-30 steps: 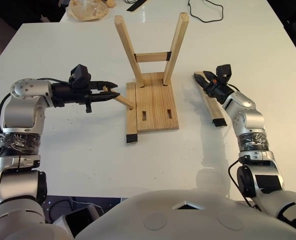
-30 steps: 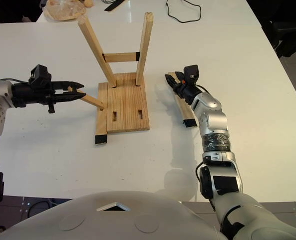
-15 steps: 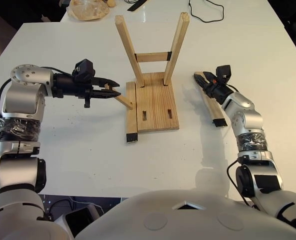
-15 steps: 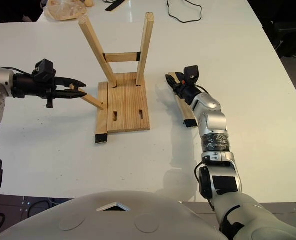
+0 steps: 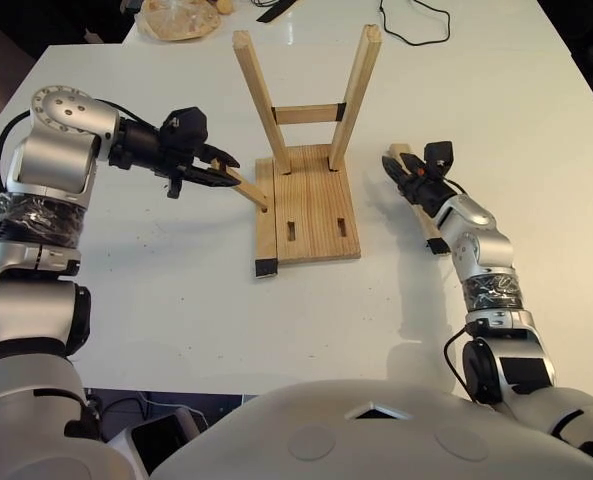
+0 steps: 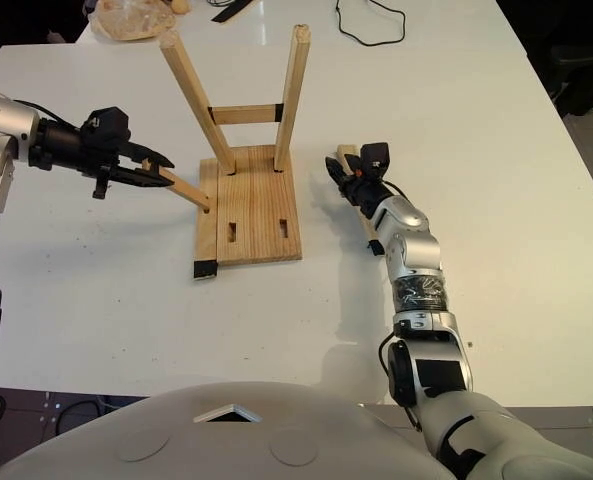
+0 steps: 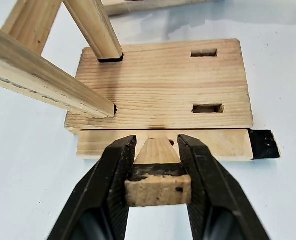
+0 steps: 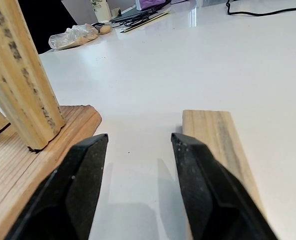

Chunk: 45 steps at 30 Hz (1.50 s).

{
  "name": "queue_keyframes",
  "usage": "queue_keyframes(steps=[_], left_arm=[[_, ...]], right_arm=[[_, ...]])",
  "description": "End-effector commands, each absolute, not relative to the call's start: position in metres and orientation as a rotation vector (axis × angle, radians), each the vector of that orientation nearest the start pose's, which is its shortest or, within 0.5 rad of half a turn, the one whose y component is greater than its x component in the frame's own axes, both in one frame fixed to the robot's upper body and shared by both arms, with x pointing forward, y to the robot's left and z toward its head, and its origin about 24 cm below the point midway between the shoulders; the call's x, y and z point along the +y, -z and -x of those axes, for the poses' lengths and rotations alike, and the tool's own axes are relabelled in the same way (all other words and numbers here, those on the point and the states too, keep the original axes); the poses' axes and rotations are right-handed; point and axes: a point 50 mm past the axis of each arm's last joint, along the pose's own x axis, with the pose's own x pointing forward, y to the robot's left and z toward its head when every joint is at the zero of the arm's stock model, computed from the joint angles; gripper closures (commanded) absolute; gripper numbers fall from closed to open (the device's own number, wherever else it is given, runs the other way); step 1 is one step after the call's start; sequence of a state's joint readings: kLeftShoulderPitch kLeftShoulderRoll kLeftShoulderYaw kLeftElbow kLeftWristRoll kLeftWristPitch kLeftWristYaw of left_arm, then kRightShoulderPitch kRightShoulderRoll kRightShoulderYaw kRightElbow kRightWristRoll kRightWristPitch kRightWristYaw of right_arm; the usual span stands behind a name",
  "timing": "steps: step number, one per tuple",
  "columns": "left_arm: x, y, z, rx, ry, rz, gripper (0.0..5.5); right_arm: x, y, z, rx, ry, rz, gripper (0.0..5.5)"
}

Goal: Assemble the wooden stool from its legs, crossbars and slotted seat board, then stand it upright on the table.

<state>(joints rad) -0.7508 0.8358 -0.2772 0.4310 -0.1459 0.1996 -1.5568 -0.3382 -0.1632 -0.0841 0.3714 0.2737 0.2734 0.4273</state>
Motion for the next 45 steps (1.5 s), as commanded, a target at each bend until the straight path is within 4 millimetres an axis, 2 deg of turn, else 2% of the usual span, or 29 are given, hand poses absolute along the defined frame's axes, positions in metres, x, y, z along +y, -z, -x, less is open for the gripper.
queue_keyframes(steps=[1,5,9,18,22,30,45], left_arm=[[0.226,-0.16,-0.322,0.61,1.409,-0.641,4.18],[0.218,-0.166,-0.322,0.591,1.444,-0.625,4.18],[0.212,-0.161,-0.321,0.621,1.465,-0.636,4.18],[0.18,-0.153,-0.331,0.654,1.519,-0.718,4.18],[0.169,-0.147,-0.33,0.638,1.54,-0.705,4.18],[0.186,-0.106,-0.297,0.719,1.534,-0.552,4.18],[0.2,-0.093,-0.292,0.725,1.451,-0.43,4.18]], right_arm=[[-0.164,-0.03,-0.306,0.248,-0.354,-0.224,3.16],[-0.162,-0.024,-0.302,0.252,-0.326,-0.246,3.16],[-0.158,-0.02,-0.3,0.255,-0.311,-0.263,3.16],[-0.155,-0.014,-0.298,0.272,-0.287,-0.286,3.16],[-0.159,-0.009,-0.297,0.287,-0.253,-0.299,3.16],[-0.162,-0.005,-0.295,0.309,-0.227,-0.308,3.16],[-0.169,-0.009,-0.304,0.318,-0.223,-0.277,3.16]])
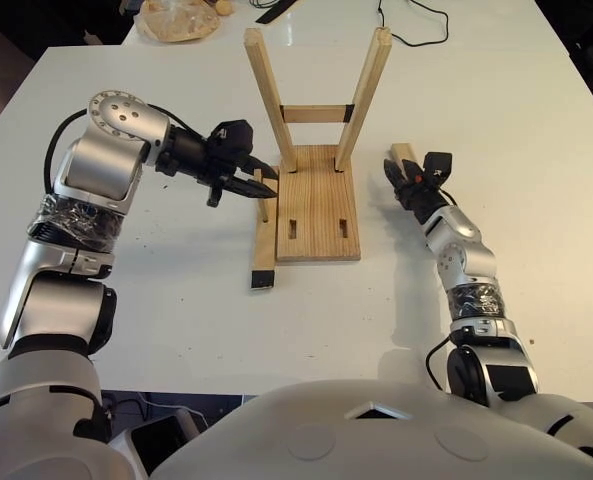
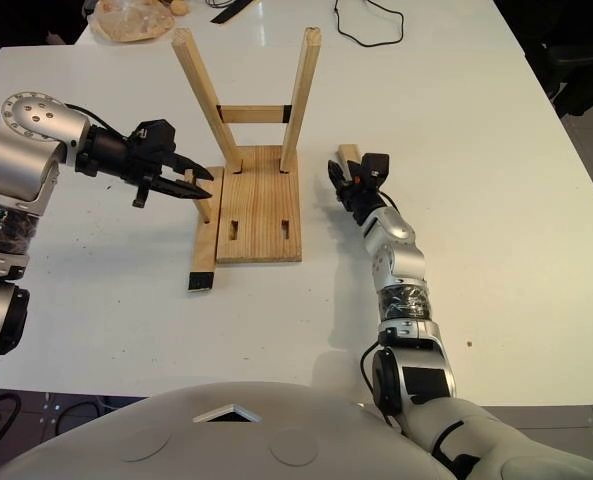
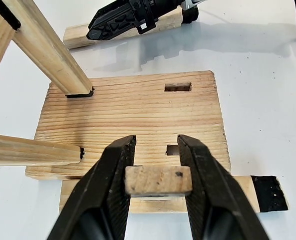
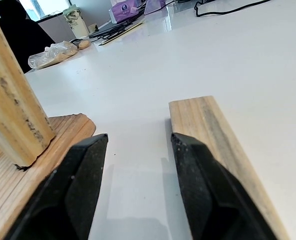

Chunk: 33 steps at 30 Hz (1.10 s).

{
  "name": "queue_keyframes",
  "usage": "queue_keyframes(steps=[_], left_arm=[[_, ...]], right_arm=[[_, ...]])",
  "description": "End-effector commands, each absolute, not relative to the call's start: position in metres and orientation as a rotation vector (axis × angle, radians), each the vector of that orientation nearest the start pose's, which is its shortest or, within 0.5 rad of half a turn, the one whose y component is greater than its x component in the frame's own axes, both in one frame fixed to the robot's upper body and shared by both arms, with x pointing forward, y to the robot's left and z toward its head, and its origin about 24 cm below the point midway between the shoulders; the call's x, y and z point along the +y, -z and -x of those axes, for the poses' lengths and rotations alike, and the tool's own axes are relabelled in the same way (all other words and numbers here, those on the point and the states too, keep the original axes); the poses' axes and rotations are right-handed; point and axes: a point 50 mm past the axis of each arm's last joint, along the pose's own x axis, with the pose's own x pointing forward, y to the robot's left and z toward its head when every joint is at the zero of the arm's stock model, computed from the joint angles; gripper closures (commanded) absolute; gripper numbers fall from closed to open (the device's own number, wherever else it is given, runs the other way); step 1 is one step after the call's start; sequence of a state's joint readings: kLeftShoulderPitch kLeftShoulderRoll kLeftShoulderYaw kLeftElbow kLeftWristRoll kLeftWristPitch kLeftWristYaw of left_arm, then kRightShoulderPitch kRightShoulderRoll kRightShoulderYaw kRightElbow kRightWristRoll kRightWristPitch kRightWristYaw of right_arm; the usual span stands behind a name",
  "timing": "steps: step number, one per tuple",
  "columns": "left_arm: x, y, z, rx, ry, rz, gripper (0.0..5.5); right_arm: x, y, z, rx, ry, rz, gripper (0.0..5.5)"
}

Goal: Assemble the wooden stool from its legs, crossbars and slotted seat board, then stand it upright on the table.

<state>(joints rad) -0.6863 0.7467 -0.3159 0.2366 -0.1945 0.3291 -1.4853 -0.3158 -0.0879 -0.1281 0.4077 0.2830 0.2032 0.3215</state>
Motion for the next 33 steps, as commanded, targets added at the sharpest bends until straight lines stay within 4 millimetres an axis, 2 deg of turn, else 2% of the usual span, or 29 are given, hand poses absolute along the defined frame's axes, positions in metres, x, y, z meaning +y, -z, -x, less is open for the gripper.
queue_keyframes(steps=[1,15,20,21,27,29,33], left_arm=[[0.201,-0.092,-0.292,0.724,1.445,-0.423,4.18],[0.213,-0.087,-0.299,0.698,1.365,-0.401,4.18],[0.211,-0.096,-0.31,0.576,1.317,-0.471,4.18],[0.211,-0.099,-0.313,0.549,1.302,-0.481,3.82],[0.226,-0.122,-0.319,0.446,1.165,-0.589,3.11],[0.235,-0.126,-0.315,0.435,1.119,-0.602,3.11],[0.247,-0.124,-0.287,0.424,1.059,-0.551,3.11]], right_arm=[[-0.168,-0.009,-0.305,0.32,-0.225,-0.274,3.16],[-0.166,-0.01,-0.313,0.323,-0.246,-0.26,3.16],[-0.166,-0.008,-0.312,0.326,-0.239,-0.264,3.16],[-0.166,-0.007,-0.312,0.327,-0.237,-0.264,3.16],[-0.175,-0.005,-0.31,0.32,-0.197,-0.271,3.16],[-0.176,-0.001,-0.306,0.328,-0.182,-0.27,3.16],[-0.177,0.012,-0.297,0.371,-0.173,-0.256,3.16]])
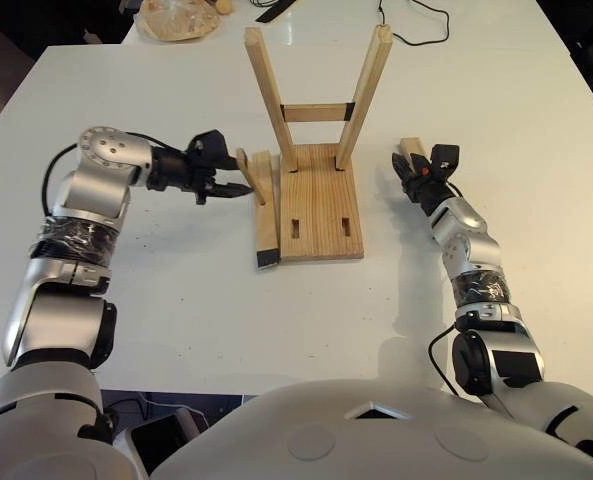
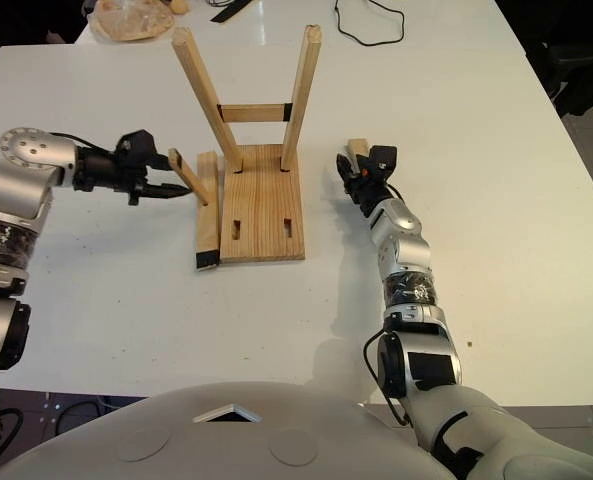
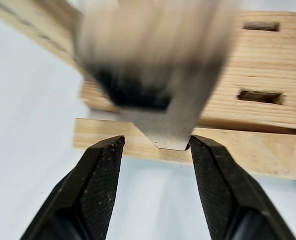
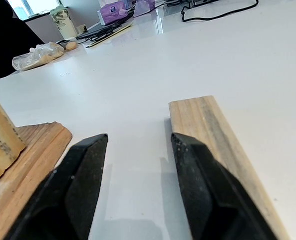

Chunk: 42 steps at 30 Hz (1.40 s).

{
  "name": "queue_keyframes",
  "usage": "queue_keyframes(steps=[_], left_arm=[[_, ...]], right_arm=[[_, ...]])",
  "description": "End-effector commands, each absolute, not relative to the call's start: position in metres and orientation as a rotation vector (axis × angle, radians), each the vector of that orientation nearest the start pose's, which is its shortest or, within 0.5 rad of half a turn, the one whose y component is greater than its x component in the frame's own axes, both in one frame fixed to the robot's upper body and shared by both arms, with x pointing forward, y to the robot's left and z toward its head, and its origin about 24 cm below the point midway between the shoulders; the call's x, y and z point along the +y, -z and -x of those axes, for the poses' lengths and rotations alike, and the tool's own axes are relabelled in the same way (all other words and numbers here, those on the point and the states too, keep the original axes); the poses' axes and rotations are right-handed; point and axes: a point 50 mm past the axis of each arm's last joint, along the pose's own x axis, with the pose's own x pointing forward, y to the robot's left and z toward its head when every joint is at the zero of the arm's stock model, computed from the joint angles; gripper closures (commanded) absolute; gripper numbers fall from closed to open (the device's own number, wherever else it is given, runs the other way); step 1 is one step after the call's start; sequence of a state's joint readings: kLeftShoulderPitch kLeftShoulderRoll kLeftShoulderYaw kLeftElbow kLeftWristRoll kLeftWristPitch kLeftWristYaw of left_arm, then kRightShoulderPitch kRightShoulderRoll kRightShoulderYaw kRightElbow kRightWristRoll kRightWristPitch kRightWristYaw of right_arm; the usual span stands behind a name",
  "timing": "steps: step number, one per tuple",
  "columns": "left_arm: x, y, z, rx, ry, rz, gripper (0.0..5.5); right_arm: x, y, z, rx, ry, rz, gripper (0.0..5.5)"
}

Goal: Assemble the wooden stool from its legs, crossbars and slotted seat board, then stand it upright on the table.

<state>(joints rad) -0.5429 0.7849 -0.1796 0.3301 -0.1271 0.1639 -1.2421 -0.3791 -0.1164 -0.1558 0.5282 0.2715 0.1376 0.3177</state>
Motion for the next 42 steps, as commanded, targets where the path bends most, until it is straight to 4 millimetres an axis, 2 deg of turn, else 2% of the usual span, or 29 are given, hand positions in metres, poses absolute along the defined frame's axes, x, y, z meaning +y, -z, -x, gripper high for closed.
queue_keyframes(steps=[1,5,8,10,11,13,15,17,19,26,29,35,38,42], left_arm=[[0.248,-0.124,-0.28,0.413,1.033,-0.526,3.11],[0.249,-0.131,-0.263,0.334,0.87,-0.441,3.11],[0.26,-0.139,-0.267,0.219,0.524,-0.355,3.11],[0.257,-0.156,-0.277,-0.033,0.193,-0.128,3.11],[0.245,-0.163,-0.276,-0.146,0.13,0.017,3.11],[0.203,-0.178,-0.271,-0.327,0.118,0.306,3.11],[0.171,-0.188,-0.27,-0.387,0.13,0.437,3.11],[0.154,-0.192,-0.271,-0.393,0.139,0.441,3.11],[0.146,-0.186,-0.275,-0.368,0.135,0.407,3.11],[0.154,-0.16,-0.293,-0.288,0.025,0.388,3.11],[0.158,-0.158,-0.296,-0.289,-0.006,0.421,3.11],[0.153,-0.156,-0.3,-0.276,0.043,0.435,3.11],[0.144,-0.136,-0.305,-0.134,0.087,0.438,3.11],[0.151,-0.099,-0.306,0.07,-0.023,0.496,3.11]], right_arm=[[-0.179,0.014,-0.294,0.379,-0.172,-0.249,3.16],[-0.187,0.02,-0.29,0.405,-0.16,-0.229,3.16],[-0.19,0.02,-0.29,0.409,-0.163,-0.21,3.16],[-0.194,0.021,-0.289,0.413,-0.147,-0.208,3.16],[-0.195,0.022,-0.288,0.42,-0.14,-0.207,3.16],[-0.197,0.026,-0.284,0.444,-0.143,-0.187,3.16],[-0.196,0.03,-0.283,0.462,-0.169,-0.135,3.16],[-0.195,0.03,-0.286,0.461,-0.191,-0.09,3.16],[-0.193,0.028,-0.291,0.456,-0.198,-0.079,3.16],[-0.185,0.03,-0.295,0.452,-0.225,-0.069,3.16],[-0.184,0.032,-0.293,0.455,-0.221,-0.074,3.16],[-0.179,0.038,-0.289,0.467,-0.219,-0.08,3.16],[-0.174,0.039,-0.289,0.468,-0.223,-0.087,3.16],[-0.17,0.039,-0.289,0.468,-0.229,-0.089,3.16]])
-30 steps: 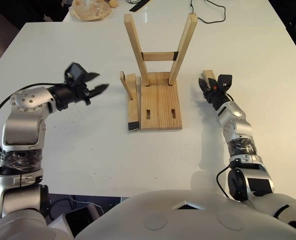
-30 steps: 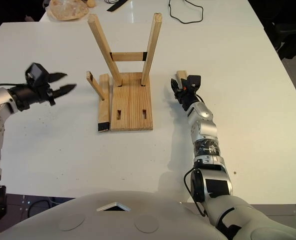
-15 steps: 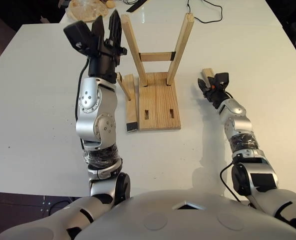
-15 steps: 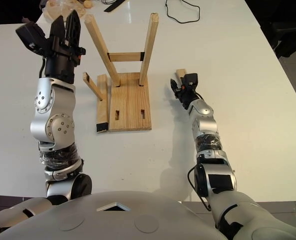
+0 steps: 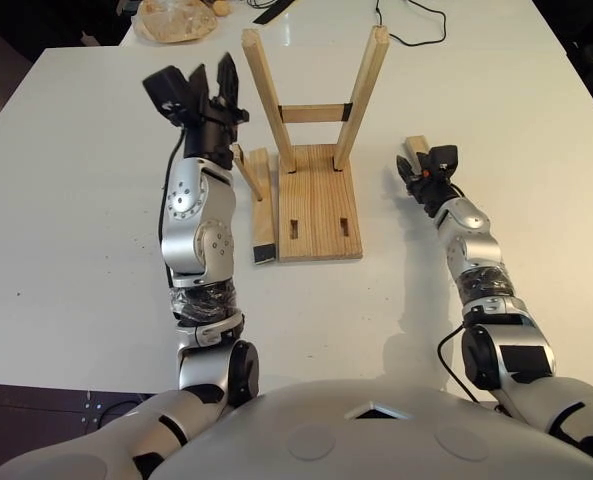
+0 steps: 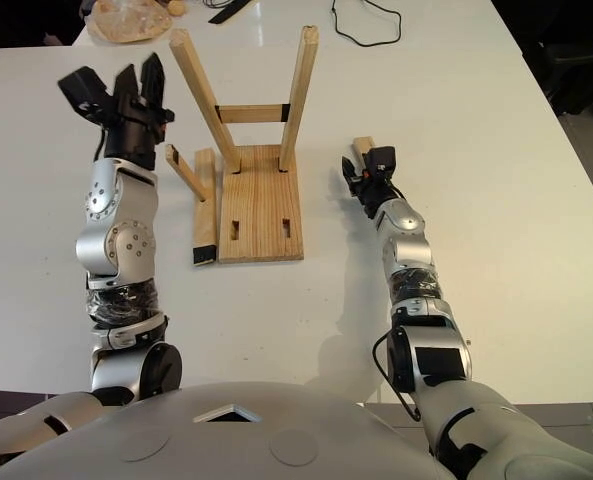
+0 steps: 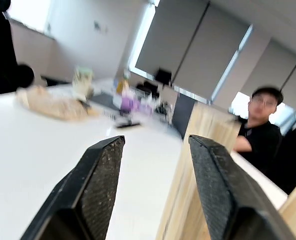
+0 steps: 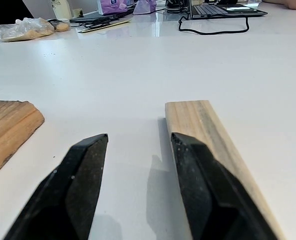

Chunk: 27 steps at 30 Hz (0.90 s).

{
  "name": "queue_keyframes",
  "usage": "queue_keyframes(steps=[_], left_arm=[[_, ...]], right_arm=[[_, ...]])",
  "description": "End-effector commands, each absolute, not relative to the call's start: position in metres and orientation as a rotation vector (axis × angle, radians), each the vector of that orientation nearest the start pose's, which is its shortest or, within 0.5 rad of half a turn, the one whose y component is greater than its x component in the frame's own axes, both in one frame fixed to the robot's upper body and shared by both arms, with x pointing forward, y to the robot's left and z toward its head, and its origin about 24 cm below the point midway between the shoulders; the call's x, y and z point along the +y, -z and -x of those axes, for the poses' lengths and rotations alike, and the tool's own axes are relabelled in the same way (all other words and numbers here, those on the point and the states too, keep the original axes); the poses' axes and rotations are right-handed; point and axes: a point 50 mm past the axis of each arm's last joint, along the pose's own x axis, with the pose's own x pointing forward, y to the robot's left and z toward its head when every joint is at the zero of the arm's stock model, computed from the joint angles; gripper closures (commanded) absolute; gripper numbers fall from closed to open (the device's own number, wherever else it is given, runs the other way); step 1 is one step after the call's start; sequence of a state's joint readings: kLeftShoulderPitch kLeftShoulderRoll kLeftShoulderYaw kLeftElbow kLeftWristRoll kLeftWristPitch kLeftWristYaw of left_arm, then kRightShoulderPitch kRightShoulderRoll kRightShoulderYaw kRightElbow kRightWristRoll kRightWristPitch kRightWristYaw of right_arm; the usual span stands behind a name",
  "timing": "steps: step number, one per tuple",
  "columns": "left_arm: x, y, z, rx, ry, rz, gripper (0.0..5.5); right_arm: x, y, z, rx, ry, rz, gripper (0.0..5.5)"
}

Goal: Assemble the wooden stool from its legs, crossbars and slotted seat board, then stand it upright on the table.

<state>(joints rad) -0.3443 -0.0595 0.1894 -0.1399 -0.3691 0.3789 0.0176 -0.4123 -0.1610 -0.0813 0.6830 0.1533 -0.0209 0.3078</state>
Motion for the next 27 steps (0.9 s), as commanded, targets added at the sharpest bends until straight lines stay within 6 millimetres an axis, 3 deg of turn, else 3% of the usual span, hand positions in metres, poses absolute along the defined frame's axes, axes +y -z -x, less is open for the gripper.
queue_keyframes(steps=[1,5,9,13,15,18,20,24,27], left_arm=[[0.151,-0.097,-0.305,0.075,-0.012,0.494,3.11],[0.149,-0.11,-0.304,-0.001,0.043,0.485,3.11],[0.152,-0.139,-0.298,-0.181,0.043,0.439,3.11],[0.177,-0.178,-0.277,-0.367,-0.135,0.38,3.11],[0.19,-0.165,-0.261,-0.285,-0.215,0.317,3.11],[0.188,-0.117,-0.239,-0.018,-0.202,0.272,3.11],[0.181,-0.09,-0.221,0.12,-0.176,0.274,2.82],[0.16,-0.072,-0.202,0.214,-0.125,0.298,2.3],[0.152,-0.066,-0.2,0.261,-0.104,0.305,1.85]], right_arm=[[-0.17,0.039,-0.289,0.467,-0.228,-0.089,3.16],[-0.172,0.04,-0.289,0.469,-0.22,-0.09,3.16],[-0.172,0.041,-0.288,0.469,-0.211,-0.096,3.16],[-0.172,0.044,-0.284,0.474,-0.206,-0.083,3.16],[-0.175,0.05,-0.277,0.491,-0.177,-0.097,3.16],[-0.177,0.054,-0.273,0.508,-0.133,-0.131,3.16],[-0.179,0.054,-0.273,0.512,-0.117,-0.123,3.16],[-0.184,0.053,-0.277,0.514,-0.108,-0.099,3.16],[-0.188,0.053,-0.277,0.518,-0.105,-0.089,3.16]])
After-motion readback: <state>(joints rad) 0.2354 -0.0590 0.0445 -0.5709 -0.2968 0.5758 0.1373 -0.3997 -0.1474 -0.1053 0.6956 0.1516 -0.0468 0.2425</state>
